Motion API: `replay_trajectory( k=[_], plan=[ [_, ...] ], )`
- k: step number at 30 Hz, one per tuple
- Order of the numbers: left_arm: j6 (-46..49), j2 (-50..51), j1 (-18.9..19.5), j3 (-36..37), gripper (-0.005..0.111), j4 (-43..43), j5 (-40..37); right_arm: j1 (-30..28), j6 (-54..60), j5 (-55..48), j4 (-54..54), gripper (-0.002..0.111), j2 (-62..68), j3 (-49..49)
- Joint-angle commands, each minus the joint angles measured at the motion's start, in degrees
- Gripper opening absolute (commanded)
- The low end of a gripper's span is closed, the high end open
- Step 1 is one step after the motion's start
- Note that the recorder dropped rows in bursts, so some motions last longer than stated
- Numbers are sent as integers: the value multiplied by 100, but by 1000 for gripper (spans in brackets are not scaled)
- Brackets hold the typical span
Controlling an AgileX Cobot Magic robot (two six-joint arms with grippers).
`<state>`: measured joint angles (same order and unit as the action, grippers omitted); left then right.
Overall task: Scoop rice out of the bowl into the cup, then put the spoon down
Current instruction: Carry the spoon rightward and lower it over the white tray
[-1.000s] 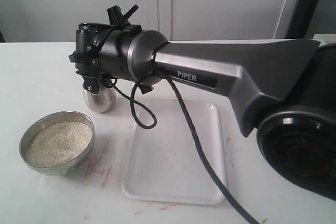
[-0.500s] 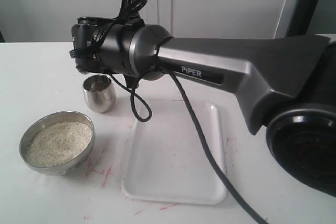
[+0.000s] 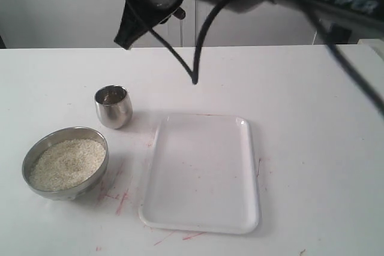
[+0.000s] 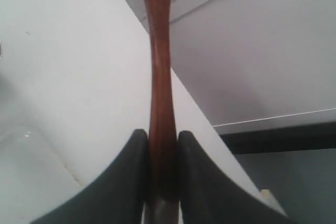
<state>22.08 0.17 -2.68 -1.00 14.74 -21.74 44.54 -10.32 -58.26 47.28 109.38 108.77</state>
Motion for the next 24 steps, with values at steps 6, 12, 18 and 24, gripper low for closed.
replay_trajectory(
  k=[6,12,18,24],
  plan=[
    [20,-17,-31,29,14,62,-13,-8,-601,-382,-1169,0,-1164,-19],
    [20,-17,-31,29,14,62,-13,-8,-1336,-1052,-1261,0,-1620,-19],
    [20,-17,-31,29,14,62,-13,-8,-2128,-1170,-1871,0,-1862,-19],
    [20,-17,-31,29,14,62,-13,-8,-2411,-1170,-2846,0,-1909,-19]
  ],
)
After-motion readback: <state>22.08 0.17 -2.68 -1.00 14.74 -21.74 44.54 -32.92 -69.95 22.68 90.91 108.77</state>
